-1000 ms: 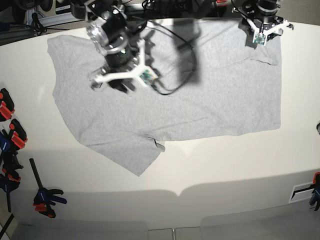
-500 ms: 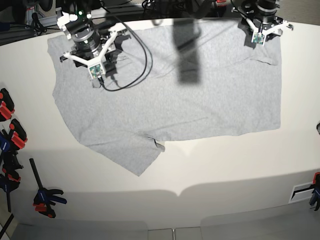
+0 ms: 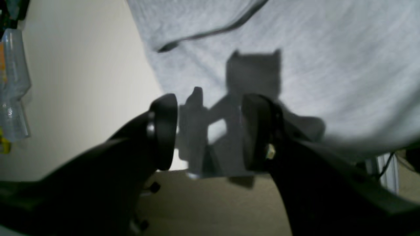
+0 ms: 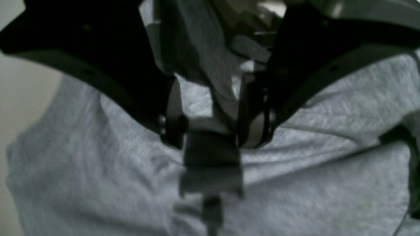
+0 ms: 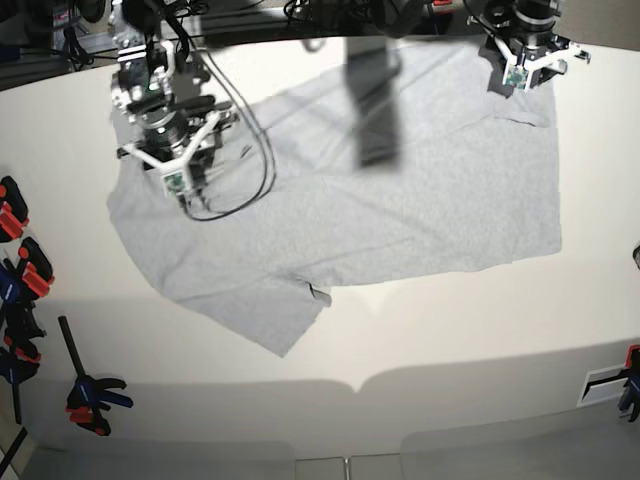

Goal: Fold the T-shirt properly
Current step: 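Slide the right gripper back to the shoulder corner of the shirt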

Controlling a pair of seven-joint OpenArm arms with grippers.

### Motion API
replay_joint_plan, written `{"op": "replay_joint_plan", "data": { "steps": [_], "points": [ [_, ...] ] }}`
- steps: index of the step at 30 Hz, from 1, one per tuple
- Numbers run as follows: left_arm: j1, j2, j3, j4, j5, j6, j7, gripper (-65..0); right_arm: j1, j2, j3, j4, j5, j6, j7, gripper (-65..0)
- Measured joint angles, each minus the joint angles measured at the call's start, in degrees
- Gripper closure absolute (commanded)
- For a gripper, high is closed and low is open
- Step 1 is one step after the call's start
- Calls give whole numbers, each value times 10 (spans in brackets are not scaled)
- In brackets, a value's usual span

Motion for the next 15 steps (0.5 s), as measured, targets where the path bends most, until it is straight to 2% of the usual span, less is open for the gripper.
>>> {"op": "replay_joint_plan", "data": {
  "steps": [2,8,15],
  "points": [
    [0,-5,0,0,23,0,8,-288,-7,0,18,1,4,0,2,-267],
    [0,-4,0,0,13,0,8,-288,-6,1,31,1,14,28,-15,-267],
    [0,-1,0,95,-62,1,12,-288,-5,1,31,1,22,28,-20,-267]
  ]
}}
